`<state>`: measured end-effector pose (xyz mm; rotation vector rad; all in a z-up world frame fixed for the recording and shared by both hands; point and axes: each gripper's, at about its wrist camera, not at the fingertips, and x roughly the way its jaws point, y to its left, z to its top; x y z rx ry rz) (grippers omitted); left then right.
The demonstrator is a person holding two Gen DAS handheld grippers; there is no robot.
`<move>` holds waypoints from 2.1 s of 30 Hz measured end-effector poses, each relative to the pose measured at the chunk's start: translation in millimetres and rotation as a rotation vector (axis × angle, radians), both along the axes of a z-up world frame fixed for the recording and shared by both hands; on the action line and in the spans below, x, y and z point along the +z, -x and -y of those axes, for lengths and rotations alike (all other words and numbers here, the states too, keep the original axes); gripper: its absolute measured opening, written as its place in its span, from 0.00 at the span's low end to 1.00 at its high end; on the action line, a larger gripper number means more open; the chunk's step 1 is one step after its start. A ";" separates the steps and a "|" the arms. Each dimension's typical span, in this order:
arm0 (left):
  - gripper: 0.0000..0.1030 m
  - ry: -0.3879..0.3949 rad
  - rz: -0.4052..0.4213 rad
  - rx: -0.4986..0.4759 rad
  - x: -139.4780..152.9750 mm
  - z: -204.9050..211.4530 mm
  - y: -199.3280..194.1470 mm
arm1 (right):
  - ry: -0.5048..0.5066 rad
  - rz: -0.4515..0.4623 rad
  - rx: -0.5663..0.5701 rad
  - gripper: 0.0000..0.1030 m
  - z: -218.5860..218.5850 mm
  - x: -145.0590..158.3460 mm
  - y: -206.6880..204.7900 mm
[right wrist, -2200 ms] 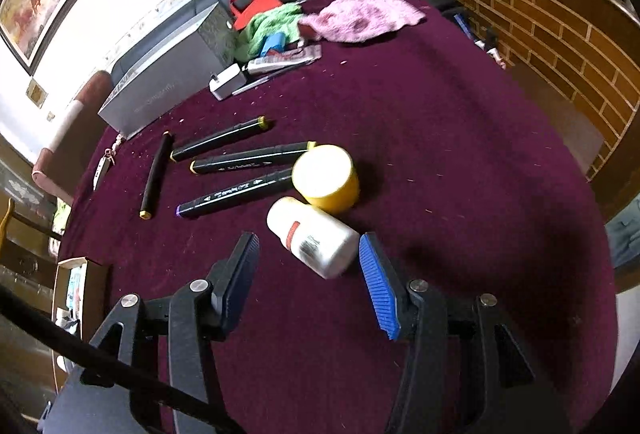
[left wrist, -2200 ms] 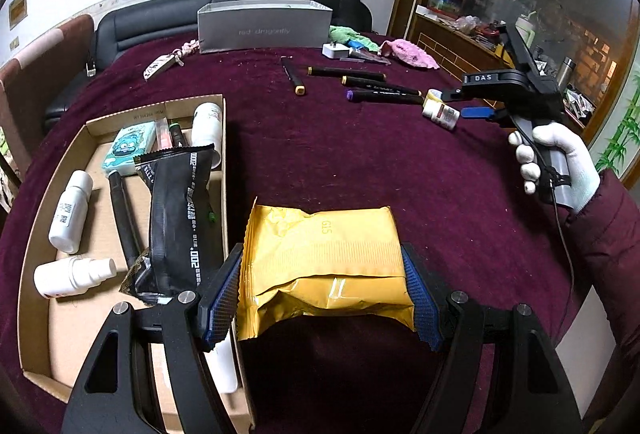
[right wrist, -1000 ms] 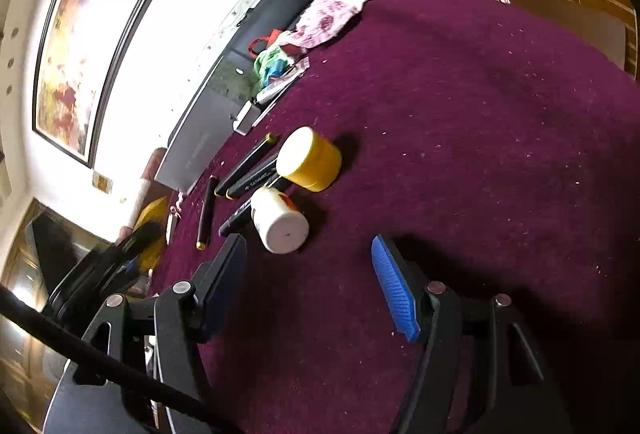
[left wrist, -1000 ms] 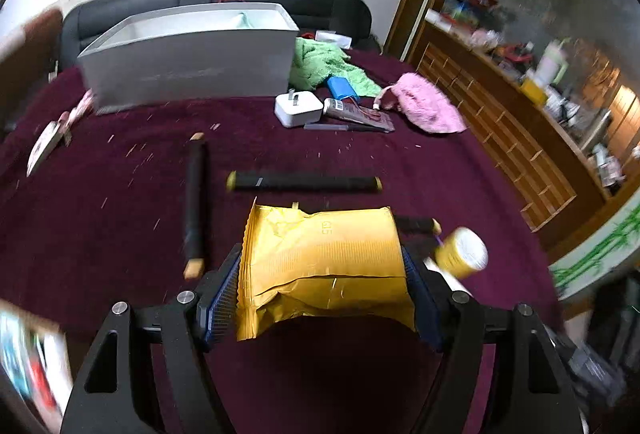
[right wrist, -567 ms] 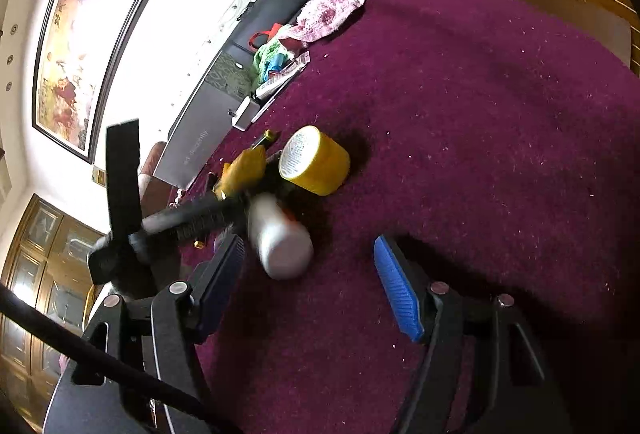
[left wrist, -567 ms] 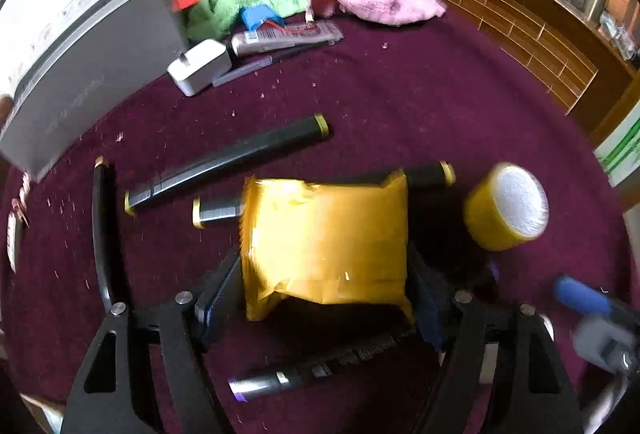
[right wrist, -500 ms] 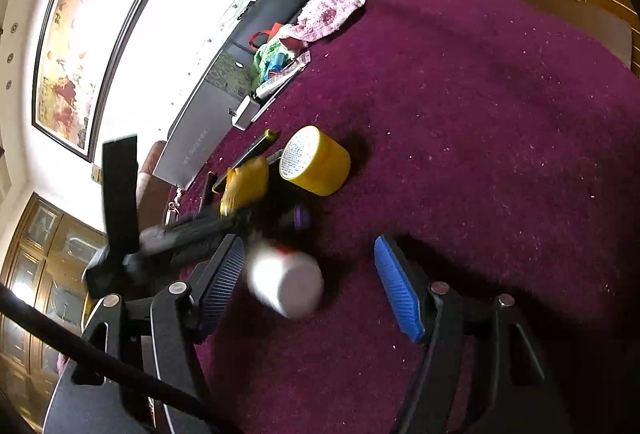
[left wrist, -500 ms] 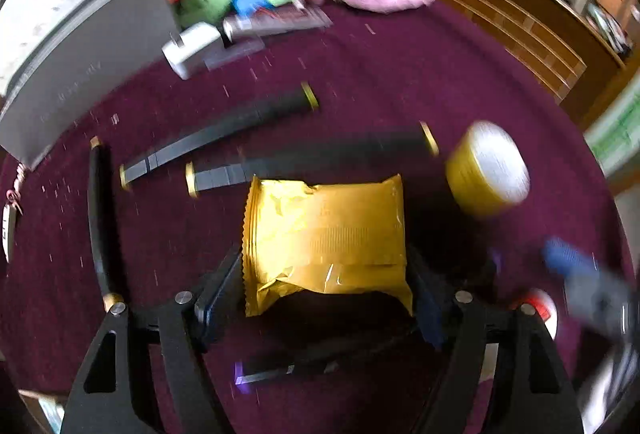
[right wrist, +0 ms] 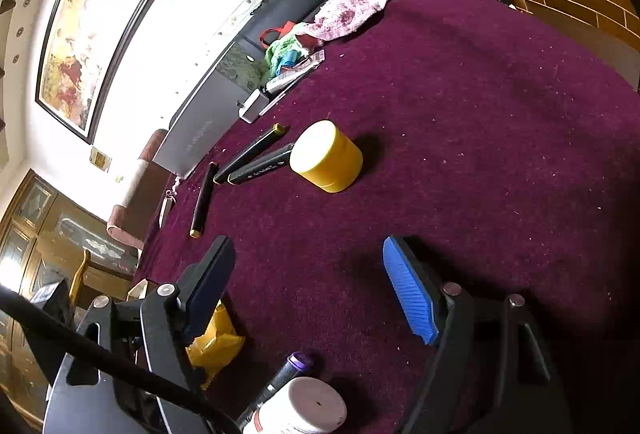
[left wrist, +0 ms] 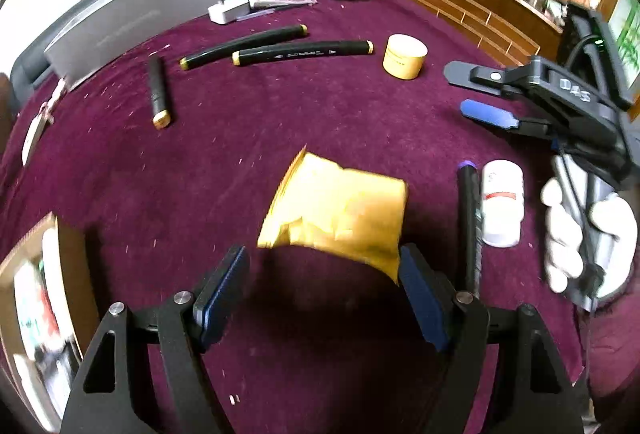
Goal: Organize objects
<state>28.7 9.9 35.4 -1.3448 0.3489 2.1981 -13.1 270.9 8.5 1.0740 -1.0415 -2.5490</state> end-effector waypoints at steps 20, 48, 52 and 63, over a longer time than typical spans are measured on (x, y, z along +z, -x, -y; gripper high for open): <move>0.78 -0.001 -0.186 -0.065 0.8 -41.9 27.0 | 0.001 -0.028 0.100 1.00 13.7 3.7 7.7; 0.81 0.039 -0.246 -0.404 -19.6 -141.8 24.1 | 0.091 -0.022 0.070 0.92 2.0 1.3 5.7; 0.39 -0.027 -0.124 -0.374 -24.0 -138.4 32.5 | 0.087 -0.002 0.057 0.88 0.5 1.1 5.1; 0.38 -0.147 -0.112 -0.235 3.5 -79.9 13.2 | 0.044 0.004 0.071 0.88 5.3 2.0 5.5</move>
